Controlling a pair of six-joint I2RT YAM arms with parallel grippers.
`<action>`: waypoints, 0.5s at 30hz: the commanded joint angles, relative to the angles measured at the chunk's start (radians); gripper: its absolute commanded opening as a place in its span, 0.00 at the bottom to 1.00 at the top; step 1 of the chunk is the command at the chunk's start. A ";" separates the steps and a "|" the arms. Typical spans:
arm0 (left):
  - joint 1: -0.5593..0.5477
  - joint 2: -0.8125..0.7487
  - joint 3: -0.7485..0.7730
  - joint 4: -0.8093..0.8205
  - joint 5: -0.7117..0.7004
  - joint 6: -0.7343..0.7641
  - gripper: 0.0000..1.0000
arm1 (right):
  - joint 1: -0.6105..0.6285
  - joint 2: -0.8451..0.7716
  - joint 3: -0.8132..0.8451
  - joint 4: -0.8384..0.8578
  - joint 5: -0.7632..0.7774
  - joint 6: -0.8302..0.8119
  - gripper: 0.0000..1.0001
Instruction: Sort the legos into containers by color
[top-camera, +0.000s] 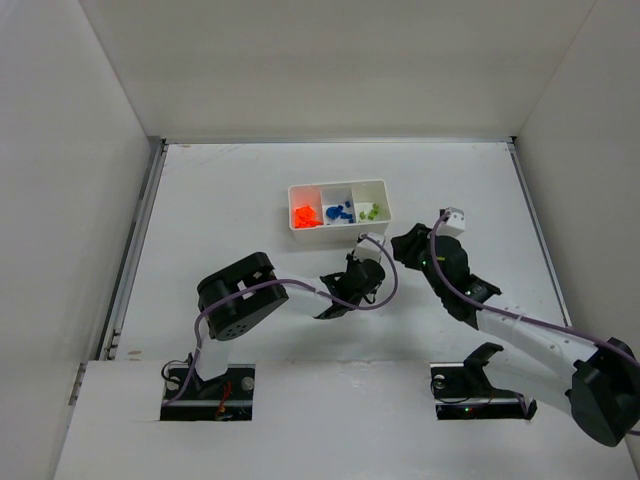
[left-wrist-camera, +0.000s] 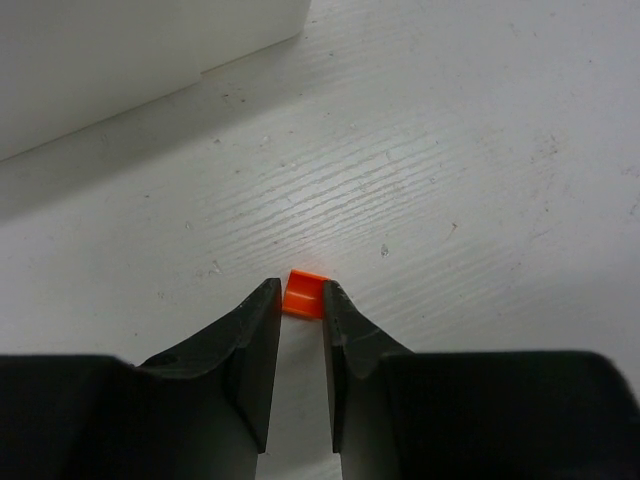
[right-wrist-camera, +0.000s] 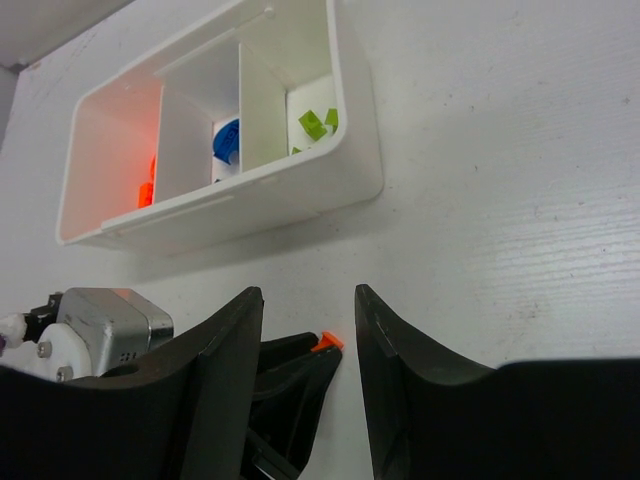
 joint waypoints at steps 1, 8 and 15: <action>-0.007 0.003 -0.008 -0.063 0.014 0.013 0.18 | -0.013 -0.049 -0.010 0.043 0.002 0.008 0.48; -0.015 -0.081 -0.044 -0.069 -0.001 0.024 0.15 | -0.033 -0.118 -0.025 0.003 0.005 0.007 0.48; -0.010 -0.241 -0.079 -0.112 -0.010 0.013 0.14 | -0.053 -0.163 -0.046 -0.026 -0.002 0.008 0.48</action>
